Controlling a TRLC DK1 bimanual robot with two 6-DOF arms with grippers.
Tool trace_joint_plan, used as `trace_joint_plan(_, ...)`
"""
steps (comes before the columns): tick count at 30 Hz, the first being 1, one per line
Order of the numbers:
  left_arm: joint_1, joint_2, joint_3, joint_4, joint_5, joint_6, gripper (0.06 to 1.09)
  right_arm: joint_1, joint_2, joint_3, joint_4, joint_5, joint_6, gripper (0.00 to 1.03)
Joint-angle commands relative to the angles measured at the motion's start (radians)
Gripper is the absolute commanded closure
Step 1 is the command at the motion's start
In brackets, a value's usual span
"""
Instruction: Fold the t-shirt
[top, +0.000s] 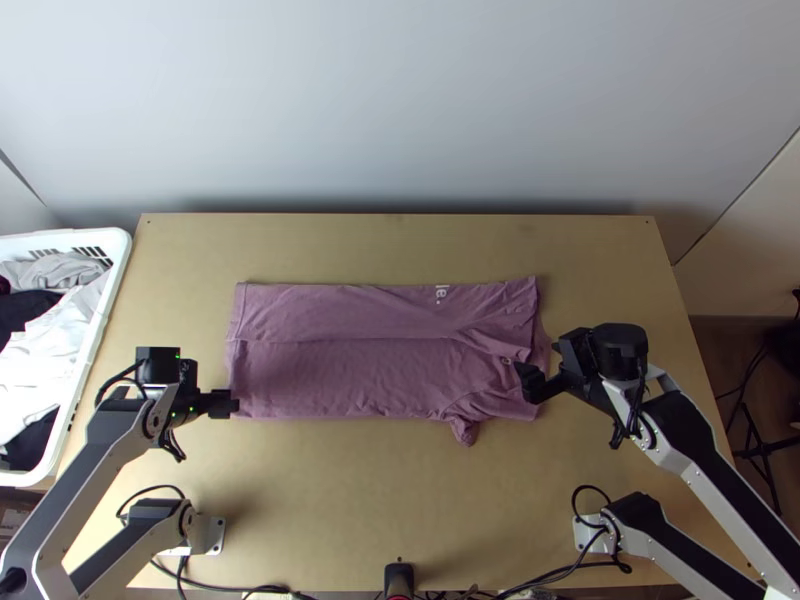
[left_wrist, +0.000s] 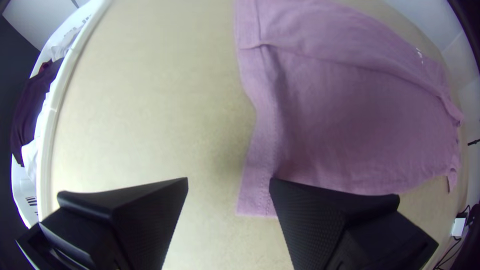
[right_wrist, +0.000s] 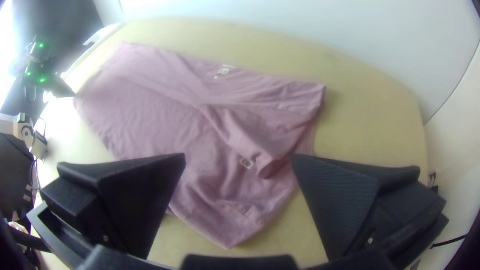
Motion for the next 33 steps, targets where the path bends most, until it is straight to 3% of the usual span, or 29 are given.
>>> trace_joint_plan(1, -0.008, 0.048, 0.009, -0.028, 0.019, 0.024, 0.33, 0.009, -0.015, -0.012, -0.015, -0.01, -0.012, 0.04)
trace_joint_plan(8, -0.027, 0.066, 0.001, -0.019, 0.027, 0.022, 0.34, 0.016, -0.015, -0.016, -0.01, -0.01, -0.013, 0.04)
trace_joint_plan(9, -0.034, 0.069, 0.0, -0.018, 0.029, 0.025, 0.41, 0.018, -0.016, -0.015, -0.01, -0.01, -0.013, 0.04)
trace_joint_plan(14, -0.05, 0.066, -0.007, 0.016, 0.142, 0.034, 1.0, 0.059, -0.013, 0.004, -0.063, -0.027, -0.03, 0.04)
trace_joint_plan(15, -0.053, 0.068, -0.005, 0.019, 0.144, 0.034, 1.05, 0.084, -0.006, 0.004, -0.092, -0.046, -0.036, 0.04)
trace_joint_plan(24, -0.046, 0.065, 0.024, 0.038, 0.142, 0.022, 1.05, 0.322, 0.028, -0.062, -0.254, -0.133, -0.07, 0.04)
trace_joint_plan(33, -0.039, 0.074, 0.029, 0.038, 0.131, 0.001, 1.05, 0.466, 0.128, -0.067, -0.208, -0.141, -0.069, 0.05)
